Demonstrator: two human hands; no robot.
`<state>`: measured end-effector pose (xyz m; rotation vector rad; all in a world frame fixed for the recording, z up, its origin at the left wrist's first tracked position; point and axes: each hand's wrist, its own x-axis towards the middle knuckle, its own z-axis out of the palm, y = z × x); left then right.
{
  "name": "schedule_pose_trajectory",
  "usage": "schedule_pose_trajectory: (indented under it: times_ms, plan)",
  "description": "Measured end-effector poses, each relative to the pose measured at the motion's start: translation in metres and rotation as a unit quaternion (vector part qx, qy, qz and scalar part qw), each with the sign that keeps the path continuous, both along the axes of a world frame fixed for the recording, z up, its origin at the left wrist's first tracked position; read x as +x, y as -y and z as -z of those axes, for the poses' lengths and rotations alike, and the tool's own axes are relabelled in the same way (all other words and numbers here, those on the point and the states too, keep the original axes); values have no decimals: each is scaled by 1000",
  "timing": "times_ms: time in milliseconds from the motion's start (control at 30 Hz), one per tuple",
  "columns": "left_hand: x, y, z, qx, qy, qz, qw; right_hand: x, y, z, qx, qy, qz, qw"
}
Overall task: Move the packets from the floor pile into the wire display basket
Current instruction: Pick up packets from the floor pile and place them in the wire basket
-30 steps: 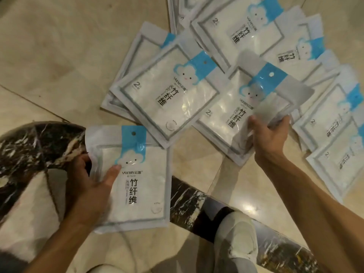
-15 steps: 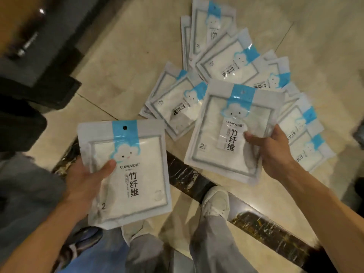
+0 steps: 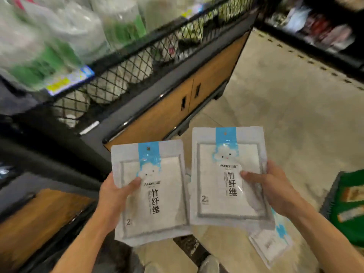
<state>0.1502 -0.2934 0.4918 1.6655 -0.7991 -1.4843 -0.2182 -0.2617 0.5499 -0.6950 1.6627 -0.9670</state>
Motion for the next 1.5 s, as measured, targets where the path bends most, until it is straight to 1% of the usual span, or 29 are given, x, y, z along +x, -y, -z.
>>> schedule_pose_trajectory:
  times_ms: [67,133,233,300,400,533,600,700,867,933,1000,1133,1200,1300,1367,1433,1500]
  plan:
    - [14,4,-67,-25,-28,-6,999,14,7,-67,-17,7,-24,1000]
    - [31,2,-130,-54,-43,-11,998,31,13,-125,-33,39,-54,997]
    - [64,-11,-216,-110,-39,-31,993,63,19,-201,-55,86,-97,990]
    - [87,-26,-267,-138,-33,-46,989,88,22,-245,-65,101,-131,984]
    - [122,-53,-324,-176,-22,-55,983,128,26,-295,-95,112,-184,972]
    - [164,-103,-373,-196,-31,-136,971,178,30,-336,-128,123,-245,953]
    - [179,-133,-387,-208,-30,-182,960,200,31,-352,-129,132,-287,940]
    - [184,-187,-402,-227,-26,-256,939,226,29,-370,-132,150,-362,910]
    - [160,-291,-418,-246,-26,-387,888,266,7,-391,-140,172,-470,854]
    - [148,-334,-419,-246,-23,-422,872,282,-9,-395,-135,172,-517,828]
    - [136,-376,-419,-244,-23,-457,855,298,-28,-395,-125,180,-544,810]
    - [112,-452,-420,-226,-9,-517,825,331,-76,-388,-109,186,-598,772]
    - [104,-487,-420,-238,-7,-534,811,345,-102,-384,-102,196,-625,749]
    - [97,-534,-417,-248,-16,-532,810,364,-142,-382,-81,213,-654,721]
    - [98,-562,-414,-239,-6,-551,800,378,-168,-380,-75,214,-673,704]
    - [104,-589,-410,-227,-4,-575,786,391,-195,-379,-76,211,-680,698]
    - [114,-617,-407,-219,-11,-596,773,402,-222,-377,-72,209,-677,702]
